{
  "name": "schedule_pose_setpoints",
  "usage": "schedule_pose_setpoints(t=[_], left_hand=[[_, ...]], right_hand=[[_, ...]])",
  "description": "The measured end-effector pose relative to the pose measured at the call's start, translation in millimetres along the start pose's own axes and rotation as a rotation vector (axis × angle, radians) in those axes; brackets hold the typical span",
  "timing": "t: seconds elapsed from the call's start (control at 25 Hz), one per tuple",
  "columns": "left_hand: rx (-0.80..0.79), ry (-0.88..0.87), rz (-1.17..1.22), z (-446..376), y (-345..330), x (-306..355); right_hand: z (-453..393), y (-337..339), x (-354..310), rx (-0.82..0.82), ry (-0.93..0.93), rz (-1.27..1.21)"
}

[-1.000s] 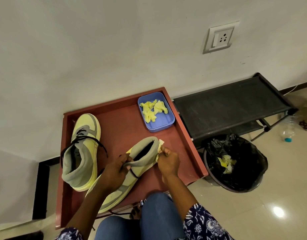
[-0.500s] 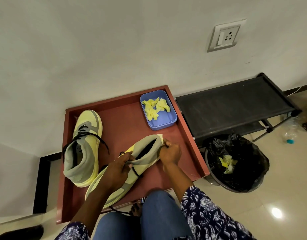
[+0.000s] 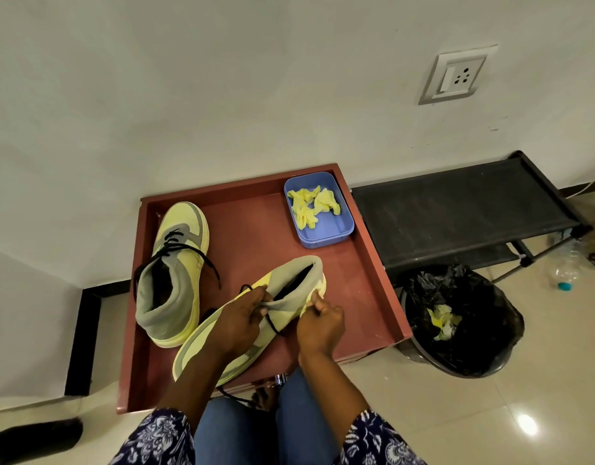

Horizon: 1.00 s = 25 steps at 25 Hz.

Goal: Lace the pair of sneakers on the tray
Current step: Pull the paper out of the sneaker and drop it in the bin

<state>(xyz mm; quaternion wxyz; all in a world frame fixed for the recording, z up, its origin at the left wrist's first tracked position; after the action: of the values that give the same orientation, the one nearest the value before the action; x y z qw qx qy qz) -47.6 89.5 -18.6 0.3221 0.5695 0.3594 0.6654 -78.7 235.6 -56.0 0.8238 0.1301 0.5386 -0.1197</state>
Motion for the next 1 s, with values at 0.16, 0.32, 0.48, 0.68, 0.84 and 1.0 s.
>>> schedule_pose_setpoints(t=[0.16, 0.32, 0.48, 0.68, 0.84, 1.0], left_hand=[[0.010, 0.002, -0.009, -1.1, -1.8, -1.3], [0.020, 0.005, -0.024, -1.8, -2.8, -2.0], [0.006, 0.013, -0.021, -1.8, -3.5, -1.8], [0.008, 0.051, -0.067, -2.3, -3.0, 0.2], [-0.026, 0.067, -0.094, 0.6, -1.1, 6.6], [-0.040, 0.095, -0.147, 2.3, 5.3, 15.7]], right_hand=[[-40.5, -1.3, -13.6, 0.011, -0.039, 0.067], [-47.9, 0.8, -24.0, -0.054, -0.028, 0.139], [-23.8, -0.1, -11.2, 0.026, -0.057, 0.031], [1.0, -0.3, 1.4, 0.068, -0.199, -0.080], [8.8, 0.3, 11.9, 0.000, -0.337, -0.187], [6.0, 17.1, -2.3, -0.011, -0.416, -0.344]])
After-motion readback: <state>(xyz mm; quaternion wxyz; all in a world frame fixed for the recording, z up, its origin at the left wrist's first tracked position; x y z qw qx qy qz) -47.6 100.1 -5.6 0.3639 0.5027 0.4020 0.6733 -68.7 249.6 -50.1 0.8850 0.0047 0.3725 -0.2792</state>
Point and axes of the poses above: each hand's wrist, its own z-axis away from the middle knuckle, its own y-axis out of the back of the hand, x = y × z, the point moved 5 cm from there along -z, towards the middle knuckle, and after that the axes turned 15 degrees about -z, right-handed, at the moved point
